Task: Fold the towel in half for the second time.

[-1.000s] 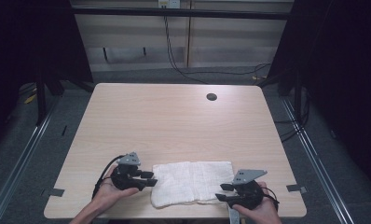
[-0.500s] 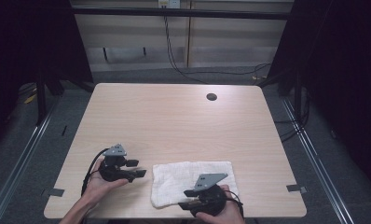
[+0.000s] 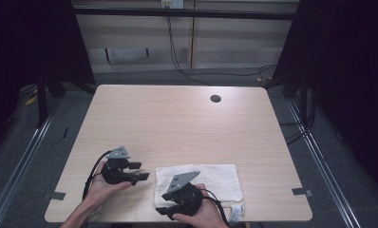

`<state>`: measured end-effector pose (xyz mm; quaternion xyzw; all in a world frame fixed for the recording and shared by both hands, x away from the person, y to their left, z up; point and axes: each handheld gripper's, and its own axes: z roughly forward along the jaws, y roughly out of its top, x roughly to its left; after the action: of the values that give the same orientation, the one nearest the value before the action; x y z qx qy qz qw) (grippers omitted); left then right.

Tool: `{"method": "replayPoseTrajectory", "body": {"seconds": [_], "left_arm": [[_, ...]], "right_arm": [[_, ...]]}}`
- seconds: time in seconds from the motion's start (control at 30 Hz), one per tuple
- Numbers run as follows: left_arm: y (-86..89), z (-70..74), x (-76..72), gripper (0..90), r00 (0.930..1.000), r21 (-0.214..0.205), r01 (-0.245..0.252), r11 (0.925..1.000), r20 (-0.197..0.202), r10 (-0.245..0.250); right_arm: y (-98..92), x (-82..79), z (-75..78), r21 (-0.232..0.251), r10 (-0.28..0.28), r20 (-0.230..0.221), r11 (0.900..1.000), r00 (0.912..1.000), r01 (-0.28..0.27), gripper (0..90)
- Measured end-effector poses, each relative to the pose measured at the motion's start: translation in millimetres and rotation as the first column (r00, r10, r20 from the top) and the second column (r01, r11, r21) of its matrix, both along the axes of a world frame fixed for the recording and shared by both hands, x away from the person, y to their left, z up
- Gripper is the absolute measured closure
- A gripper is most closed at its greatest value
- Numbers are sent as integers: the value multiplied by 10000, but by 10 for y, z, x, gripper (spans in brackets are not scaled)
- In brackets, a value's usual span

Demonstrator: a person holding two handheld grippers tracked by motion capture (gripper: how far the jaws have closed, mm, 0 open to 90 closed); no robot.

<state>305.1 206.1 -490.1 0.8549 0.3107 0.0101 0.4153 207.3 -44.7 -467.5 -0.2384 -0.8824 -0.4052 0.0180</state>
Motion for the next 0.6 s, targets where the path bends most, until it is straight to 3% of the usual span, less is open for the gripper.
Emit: {"method": "replayPoseTrajectory", "body": {"seconds": [0.23, 0.53, 0.6], "left_arm": [[-21, -1, -16, 400, 10000, 32, 85, 10000, 20, -85], [-14, 11, -24, 400, 10000, -4, 18, 10000, 19, -18], [-2, 13, -18, 400, 10000, -21, -48, 10000, 58, 48]], "right_arm": [[167, 142, -144, -437, 58, -15, 9990, 10000, -59, 537], [222, 95, -257, -975, 334, 367, 9948, 9988, -297, 519], [232, 77, -263, -1023, 522, 646, 9937, 9965, -454, 501]]}}
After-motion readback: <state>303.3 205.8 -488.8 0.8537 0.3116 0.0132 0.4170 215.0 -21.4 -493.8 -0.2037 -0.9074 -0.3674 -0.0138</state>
